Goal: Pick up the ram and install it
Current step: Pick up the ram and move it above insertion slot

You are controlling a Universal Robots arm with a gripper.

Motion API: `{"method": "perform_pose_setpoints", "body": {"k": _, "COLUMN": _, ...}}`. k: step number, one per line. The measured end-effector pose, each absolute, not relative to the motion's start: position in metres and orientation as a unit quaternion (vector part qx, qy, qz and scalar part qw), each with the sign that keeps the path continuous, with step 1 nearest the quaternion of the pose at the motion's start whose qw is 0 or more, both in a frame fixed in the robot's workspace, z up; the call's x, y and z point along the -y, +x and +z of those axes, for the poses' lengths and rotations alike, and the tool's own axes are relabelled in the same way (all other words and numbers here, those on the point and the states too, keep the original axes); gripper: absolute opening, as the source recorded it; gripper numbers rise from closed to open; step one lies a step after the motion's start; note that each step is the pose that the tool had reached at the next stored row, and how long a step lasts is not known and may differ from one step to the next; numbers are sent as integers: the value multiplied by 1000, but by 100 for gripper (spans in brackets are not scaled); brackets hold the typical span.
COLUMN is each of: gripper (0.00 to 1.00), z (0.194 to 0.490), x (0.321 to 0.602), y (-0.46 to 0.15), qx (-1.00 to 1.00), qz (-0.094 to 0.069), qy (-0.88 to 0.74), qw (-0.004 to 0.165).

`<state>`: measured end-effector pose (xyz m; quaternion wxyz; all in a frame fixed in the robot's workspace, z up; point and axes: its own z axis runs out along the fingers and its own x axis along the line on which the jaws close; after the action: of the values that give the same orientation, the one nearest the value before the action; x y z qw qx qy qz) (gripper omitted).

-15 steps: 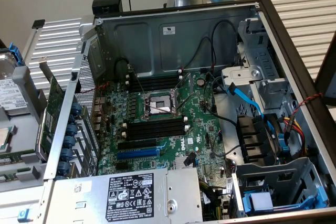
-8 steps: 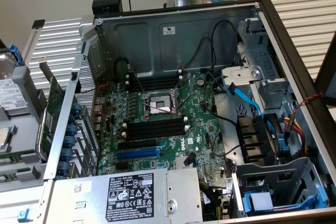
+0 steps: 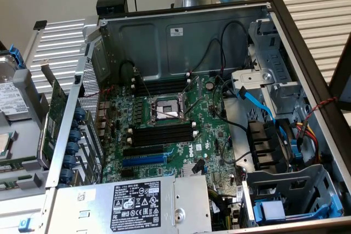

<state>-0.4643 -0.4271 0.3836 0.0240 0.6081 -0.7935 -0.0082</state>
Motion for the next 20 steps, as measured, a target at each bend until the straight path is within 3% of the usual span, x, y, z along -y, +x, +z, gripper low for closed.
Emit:
{"method": "perform_pose_setpoints", "body": {"k": 13, "gripper": 10, "z": 381, "x": 427, "y": -464, "qx": 716, "qz": -5, "qy": 698, "qw": 24}}
{"method": "perform_pose_setpoints", "body": {"k": 20, "gripper": 10, "z": 380, "x": 427, "y": -464, "qx": 687, "qz": 11, "qy": 727, "qw": 7}}
